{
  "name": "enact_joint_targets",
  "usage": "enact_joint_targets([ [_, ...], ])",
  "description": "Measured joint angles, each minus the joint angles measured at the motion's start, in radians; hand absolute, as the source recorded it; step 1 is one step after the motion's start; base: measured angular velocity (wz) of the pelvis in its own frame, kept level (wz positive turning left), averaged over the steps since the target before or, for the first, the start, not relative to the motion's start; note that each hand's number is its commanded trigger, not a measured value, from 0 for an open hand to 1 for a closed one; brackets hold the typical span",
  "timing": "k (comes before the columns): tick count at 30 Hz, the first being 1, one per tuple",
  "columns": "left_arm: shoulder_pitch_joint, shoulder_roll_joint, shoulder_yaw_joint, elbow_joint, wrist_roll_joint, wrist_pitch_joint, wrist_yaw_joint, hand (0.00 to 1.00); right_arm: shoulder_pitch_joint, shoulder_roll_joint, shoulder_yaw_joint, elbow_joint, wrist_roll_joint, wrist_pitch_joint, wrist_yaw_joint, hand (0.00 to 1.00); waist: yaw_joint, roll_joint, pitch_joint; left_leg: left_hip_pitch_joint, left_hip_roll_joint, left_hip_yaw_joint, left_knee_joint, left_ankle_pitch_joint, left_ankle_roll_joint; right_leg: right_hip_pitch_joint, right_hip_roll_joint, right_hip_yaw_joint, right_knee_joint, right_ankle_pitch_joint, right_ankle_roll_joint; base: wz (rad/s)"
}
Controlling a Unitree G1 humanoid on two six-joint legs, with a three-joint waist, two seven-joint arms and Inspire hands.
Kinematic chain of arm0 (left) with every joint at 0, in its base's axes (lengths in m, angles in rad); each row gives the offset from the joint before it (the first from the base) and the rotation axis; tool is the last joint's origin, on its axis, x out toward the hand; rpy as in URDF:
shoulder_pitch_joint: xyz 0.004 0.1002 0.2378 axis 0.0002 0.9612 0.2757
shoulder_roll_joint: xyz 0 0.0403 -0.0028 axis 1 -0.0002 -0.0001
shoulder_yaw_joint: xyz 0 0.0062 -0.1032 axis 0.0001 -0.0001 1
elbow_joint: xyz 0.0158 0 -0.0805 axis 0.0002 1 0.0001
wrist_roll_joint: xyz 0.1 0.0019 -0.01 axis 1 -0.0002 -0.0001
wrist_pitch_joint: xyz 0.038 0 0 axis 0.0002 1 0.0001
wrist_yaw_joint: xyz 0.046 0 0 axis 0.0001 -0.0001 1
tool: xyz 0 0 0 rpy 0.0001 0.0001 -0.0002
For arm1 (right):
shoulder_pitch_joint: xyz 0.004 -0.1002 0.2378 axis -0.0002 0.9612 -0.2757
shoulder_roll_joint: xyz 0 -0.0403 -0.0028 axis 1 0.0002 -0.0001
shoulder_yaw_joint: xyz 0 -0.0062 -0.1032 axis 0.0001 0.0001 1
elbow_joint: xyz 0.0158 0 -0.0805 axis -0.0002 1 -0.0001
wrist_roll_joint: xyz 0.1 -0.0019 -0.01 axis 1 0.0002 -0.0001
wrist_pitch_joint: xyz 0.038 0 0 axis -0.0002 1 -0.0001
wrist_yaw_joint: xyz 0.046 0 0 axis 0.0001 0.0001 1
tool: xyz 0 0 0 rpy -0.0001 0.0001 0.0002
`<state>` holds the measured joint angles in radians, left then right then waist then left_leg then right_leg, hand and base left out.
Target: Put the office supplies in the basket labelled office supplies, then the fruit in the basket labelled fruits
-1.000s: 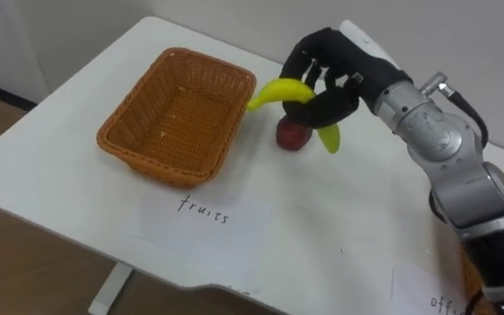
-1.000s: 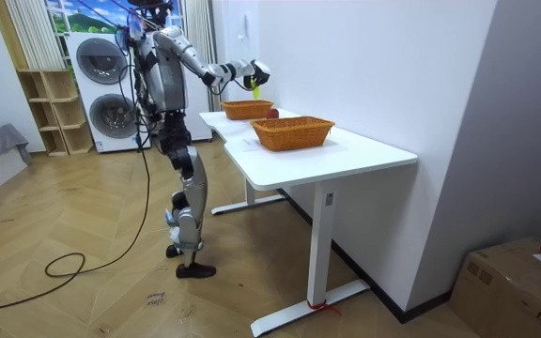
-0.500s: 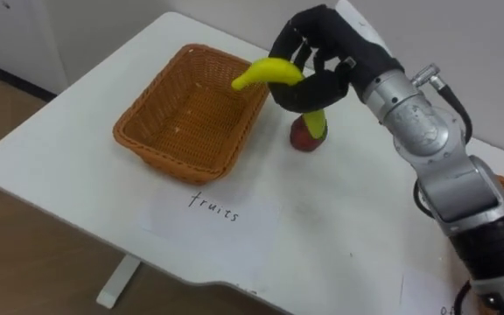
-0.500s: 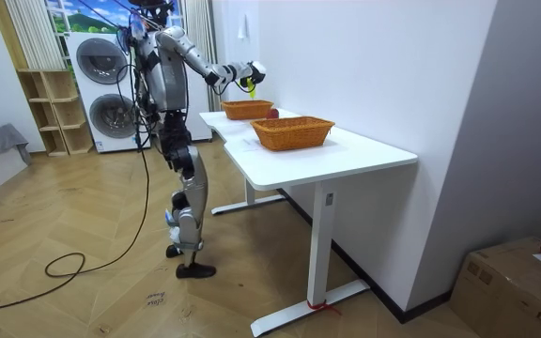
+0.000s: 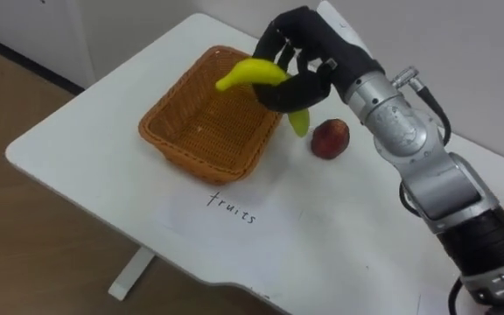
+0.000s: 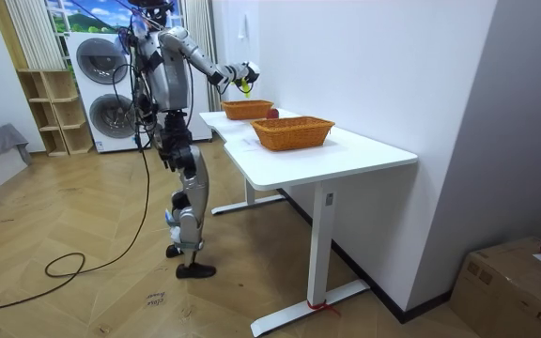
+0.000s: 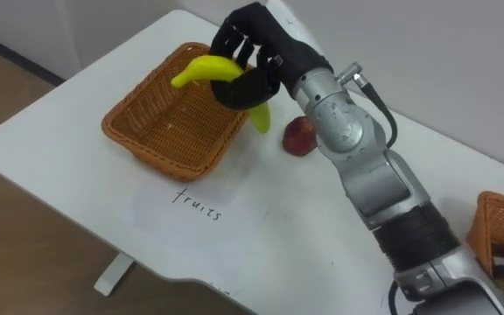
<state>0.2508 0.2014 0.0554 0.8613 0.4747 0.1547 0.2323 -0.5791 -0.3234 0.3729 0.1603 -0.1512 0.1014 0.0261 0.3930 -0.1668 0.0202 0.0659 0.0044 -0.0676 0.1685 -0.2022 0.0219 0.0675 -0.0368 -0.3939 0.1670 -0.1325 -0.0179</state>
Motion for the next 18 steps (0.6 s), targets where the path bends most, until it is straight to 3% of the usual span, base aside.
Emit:
enact_joint_targets([
  [3,0.005,-0.001,0.000,0.000,0.000,0.000,0.000,0.00,-0.010,0.023,0.010,0.037,0.000,-0.011,-0.031,1.00,0.008,0.000,0.0000,0.002,-0.001,0.000,-0.001,0.001,0.001,0.002,-0.002,-0.002,0.000,-0.001,0.002,0.01],
  [18,0.017,-0.005,0.001,0.001,-0.001,0.000,-0.002,0.00,-0.011,0.065,0.040,0.102,0.010,-0.020,-0.096,1.00,0.051,0.001,0.0001,-0.007,-0.003,-0.027,-0.001,0.001,0.001,0.007,-0.004,-0.027,0.000,-0.003,0.004,0.05],
])
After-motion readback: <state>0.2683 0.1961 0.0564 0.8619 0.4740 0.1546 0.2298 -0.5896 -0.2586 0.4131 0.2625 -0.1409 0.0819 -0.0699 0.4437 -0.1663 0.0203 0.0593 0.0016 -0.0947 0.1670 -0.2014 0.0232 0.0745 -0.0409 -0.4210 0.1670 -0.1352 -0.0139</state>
